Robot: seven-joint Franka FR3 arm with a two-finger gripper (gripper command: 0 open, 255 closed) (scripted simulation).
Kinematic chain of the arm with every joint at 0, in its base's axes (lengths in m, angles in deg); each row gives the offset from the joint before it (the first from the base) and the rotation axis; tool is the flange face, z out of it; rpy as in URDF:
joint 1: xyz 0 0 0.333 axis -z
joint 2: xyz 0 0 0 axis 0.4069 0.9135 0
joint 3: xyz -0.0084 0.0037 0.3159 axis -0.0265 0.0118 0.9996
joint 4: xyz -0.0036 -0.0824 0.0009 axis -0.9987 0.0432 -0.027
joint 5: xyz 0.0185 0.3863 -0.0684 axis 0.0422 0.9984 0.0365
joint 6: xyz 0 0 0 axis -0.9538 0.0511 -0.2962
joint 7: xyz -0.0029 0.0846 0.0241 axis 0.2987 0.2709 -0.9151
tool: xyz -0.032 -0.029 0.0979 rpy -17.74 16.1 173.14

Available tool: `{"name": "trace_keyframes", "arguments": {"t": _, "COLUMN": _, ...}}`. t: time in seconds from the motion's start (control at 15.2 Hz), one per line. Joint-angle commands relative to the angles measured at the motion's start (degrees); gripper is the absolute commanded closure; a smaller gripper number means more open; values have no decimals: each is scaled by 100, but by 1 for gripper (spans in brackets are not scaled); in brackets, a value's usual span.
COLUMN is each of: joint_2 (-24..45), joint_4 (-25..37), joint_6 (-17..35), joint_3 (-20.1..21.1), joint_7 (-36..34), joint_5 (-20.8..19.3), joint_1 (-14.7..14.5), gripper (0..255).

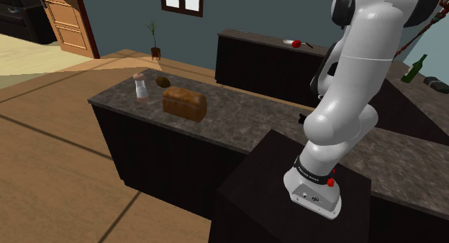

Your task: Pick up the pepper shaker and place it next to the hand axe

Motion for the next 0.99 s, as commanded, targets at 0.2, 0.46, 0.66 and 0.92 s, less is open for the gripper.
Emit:
{"name": "trace_keyframes", "arguments": {"t": 0.2, "joint_2": 5, "joint_4": 2, "joint_6": 1, "joint_3": 7, "joint_7": 5, "joint_5": 8, "joint_1": 5, "gripper": 0}}
{"name": "trace_keyframes", "arguments": {"t": 0.46, "joint_2": 5, "joint_4": 2, "joint_6": 1, "joint_3": 7, "joint_7": 5, "joint_5": 9, "joint_1": 5, "gripper": 0}}
{"name": "trace_keyframes", "arguments": {"t": 0.66, "joint_2": -1168, "joint_4": 67, "joint_6": -676, "joint_3": -1221, "joint_7": -1404, "joint_5": -1951, "joint_1": -907, "gripper": 0}}
{"name": "trace_keyframes", "arguments": {"t": 0.92, "joint_2": -1524, "joint_4": 118, "joint_6": -916, "joint_3": -1072, "joint_7": -1773, "joint_5": -2454, "joint_1": -704, "gripper": 0}}
